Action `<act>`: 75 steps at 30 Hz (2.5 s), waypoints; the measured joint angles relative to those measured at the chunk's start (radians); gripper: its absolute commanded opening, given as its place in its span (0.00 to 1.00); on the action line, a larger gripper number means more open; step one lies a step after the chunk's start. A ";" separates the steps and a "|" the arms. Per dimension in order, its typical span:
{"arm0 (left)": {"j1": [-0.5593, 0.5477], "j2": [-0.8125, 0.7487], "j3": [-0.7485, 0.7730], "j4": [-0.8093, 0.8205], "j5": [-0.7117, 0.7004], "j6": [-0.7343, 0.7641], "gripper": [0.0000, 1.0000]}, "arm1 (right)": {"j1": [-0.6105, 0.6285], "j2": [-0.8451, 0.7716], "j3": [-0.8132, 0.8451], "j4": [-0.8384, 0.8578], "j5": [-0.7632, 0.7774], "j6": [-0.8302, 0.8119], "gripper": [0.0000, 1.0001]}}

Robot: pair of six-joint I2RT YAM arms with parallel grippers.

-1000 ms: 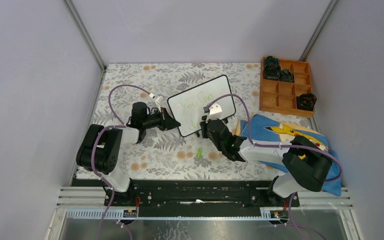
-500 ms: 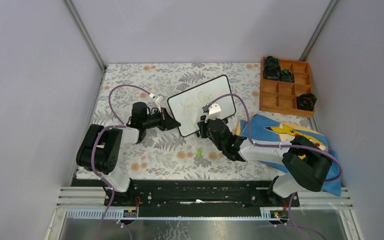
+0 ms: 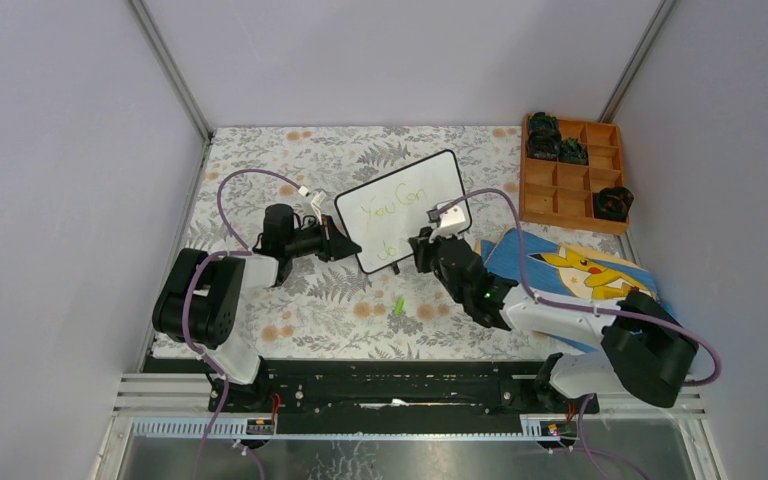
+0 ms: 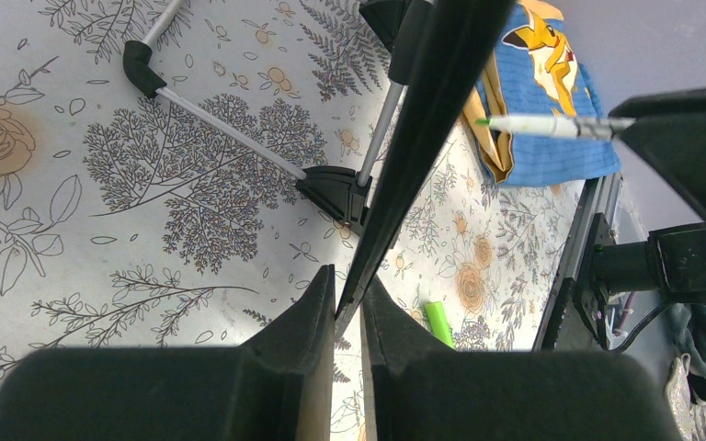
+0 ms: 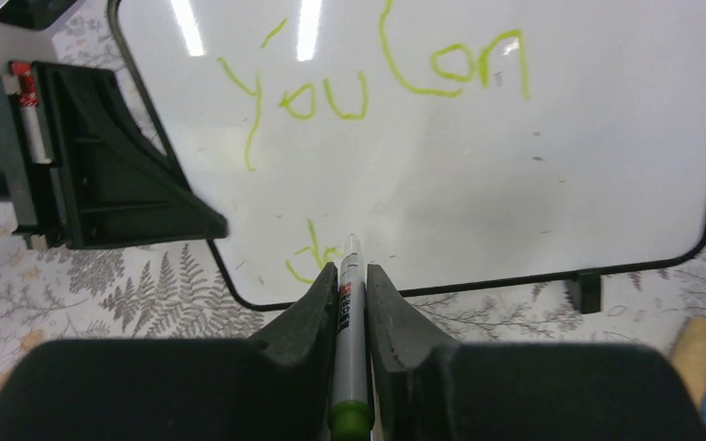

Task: Write a sentence on the whiteboard

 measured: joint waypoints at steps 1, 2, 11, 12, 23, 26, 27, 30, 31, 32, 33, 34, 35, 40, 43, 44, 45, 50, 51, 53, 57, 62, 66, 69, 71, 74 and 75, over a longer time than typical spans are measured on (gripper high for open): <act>0.000 0.000 0.000 0.000 0.000 0.000 0.00 | -0.012 -0.021 -0.013 0.003 0.003 0.001 0.00; 0.000 0.000 0.000 0.000 0.000 0.000 0.00 | -0.022 -0.034 -0.023 0.008 0.007 0.003 0.00; 0.000 0.000 0.001 -0.002 0.000 0.000 0.00 | -0.061 -0.002 -0.142 0.259 0.007 -0.003 0.00; 0.000 0.000 0.001 -0.002 0.000 0.000 0.00 | -0.061 0.011 -0.143 0.290 -0.001 -0.006 0.00; 0.000 0.000 0.001 -0.002 0.000 0.000 0.00 | -0.061 0.101 -0.145 0.473 -0.028 -0.054 0.00; 0.000 0.000 0.001 -0.002 0.000 0.000 0.00 | -0.061 0.112 -0.144 0.474 -0.028 -0.063 0.00; 0.000 0.000 0.001 -0.002 0.000 0.001 0.00 | -0.061 0.114 -0.144 0.474 -0.027 -0.066 0.00; 0.000 0.000 0.001 -0.002 0.000 0.001 0.00 | -0.061 0.119 -0.144 0.474 -0.027 -0.072 0.00; 0.000 0.000 0.001 -0.002 0.000 0.001 0.00 | -0.061 0.121 -0.143 0.474 -0.027 -0.074 0.00; 0.000 0.000 0.001 -0.002 0.000 0.001 0.00 | -0.061 0.124 -0.142 0.474 -0.027 -0.076 0.00; 0.000 0.000 0.001 -0.002 0.000 0.001 0.00 | -0.061 0.128 -0.139 0.474 -0.026 -0.079 0.00; 0.000 0.000 0.001 -0.002 0.000 0.001 0.00 | -0.061 0.131 -0.137 0.474 -0.026 -0.079 0.00; 0.000 0.000 0.001 -0.002 0.000 0.001 0.00 | -0.061 0.135 -0.134 0.474 -0.026 -0.080 0.00; 0.000 0.000 0.001 -0.002 0.000 0.002 0.00 | -0.061 0.150 -0.129 0.470 -0.023 -0.083 0.00; 0.000 0.000 0.001 -0.002 0.000 0.002 0.00 | -0.061 0.155 -0.127 0.465 -0.019 -0.083 0.00; 0.000 0.000 0.001 -0.002 0.000 0.002 0.00 | -0.061 0.156 -0.126 0.462 -0.014 -0.083 0.00; 0.000 0.000 0.001 -0.002 0.000 0.002 0.00 | -0.061 0.156 -0.124 0.459 -0.010 -0.083 0.00; 0.000 0.000 0.001 -0.002 0.000 0.002 0.00 | -0.061 0.156 -0.123 0.441 -0.005 -0.082 0.00; 0.000 0.000 0.001 -0.002 0.000 0.002 0.00 | -0.061 0.156 -0.123 0.440 -0.005 -0.082 0.00; 0.000 0.000 0.001 -0.003 0.000 0.002 0.00 | -0.061 0.156 -0.123 0.437 -0.005 -0.081 0.00; 0.000 0.000 0.001 -0.003 0.000 0.002 0.00 | -0.061 0.156 -0.123 0.433 -0.005 -0.078 0.00; 0.000 0.000 0.001 -0.003 0.000 0.002 0.00 | -0.061 0.151 -0.124 0.415 -0.005 -0.067 0.00; 0.000 0.000 0.002 -0.003 0.000 0.002 0.00 | -0.061 0.143 -0.131 0.395 -0.006 -0.055 0.00; 0.000 0.000 0.002 -0.003 0.000 0.002 0.00 | -0.061 0.136 -0.139 0.378 -0.006 -0.047 0.00; 0.000 0.000 0.002 -0.003 0.000 0.002 0.00 | -0.061 0.130 -0.143 0.362 -0.008 -0.042 0.00; 0.000 0.000 0.002 -0.003 0.000 0.002 0.00 | -0.061 0.124 -0.146 0.341 -0.009 -0.037 0.00; -0.001 0.000 0.002 -0.003 0.000 0.002 0.00 | -0.061 0.123 -0.147 0.335 -0.009 -0.035 0.00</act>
